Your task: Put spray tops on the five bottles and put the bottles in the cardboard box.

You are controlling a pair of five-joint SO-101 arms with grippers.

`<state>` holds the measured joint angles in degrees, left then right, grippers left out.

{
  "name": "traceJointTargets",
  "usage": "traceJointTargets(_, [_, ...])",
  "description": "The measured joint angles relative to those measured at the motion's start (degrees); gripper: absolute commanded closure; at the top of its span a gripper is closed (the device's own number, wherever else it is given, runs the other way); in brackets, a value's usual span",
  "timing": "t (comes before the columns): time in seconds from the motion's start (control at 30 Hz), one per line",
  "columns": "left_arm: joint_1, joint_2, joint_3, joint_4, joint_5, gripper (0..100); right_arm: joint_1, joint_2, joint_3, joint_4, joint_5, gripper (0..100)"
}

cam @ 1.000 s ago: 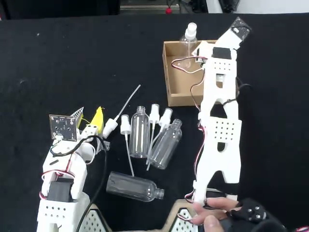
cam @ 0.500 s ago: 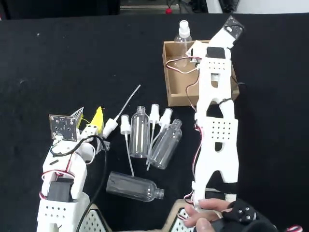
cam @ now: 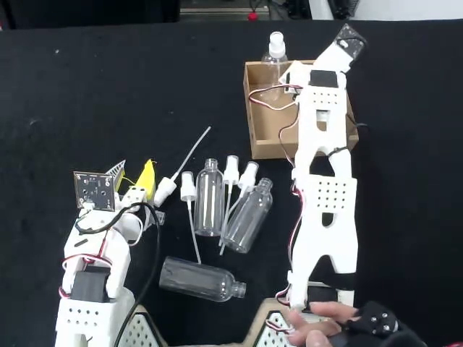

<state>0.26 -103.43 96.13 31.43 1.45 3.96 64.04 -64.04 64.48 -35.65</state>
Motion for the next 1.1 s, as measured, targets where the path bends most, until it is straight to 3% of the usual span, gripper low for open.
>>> traceJointTargets(1.1, [0.00, 0.00, 0.00, 0.00, 0.00, 84, -0.35, 0.00, 0.00, 1.58, -2.64, 98.6])
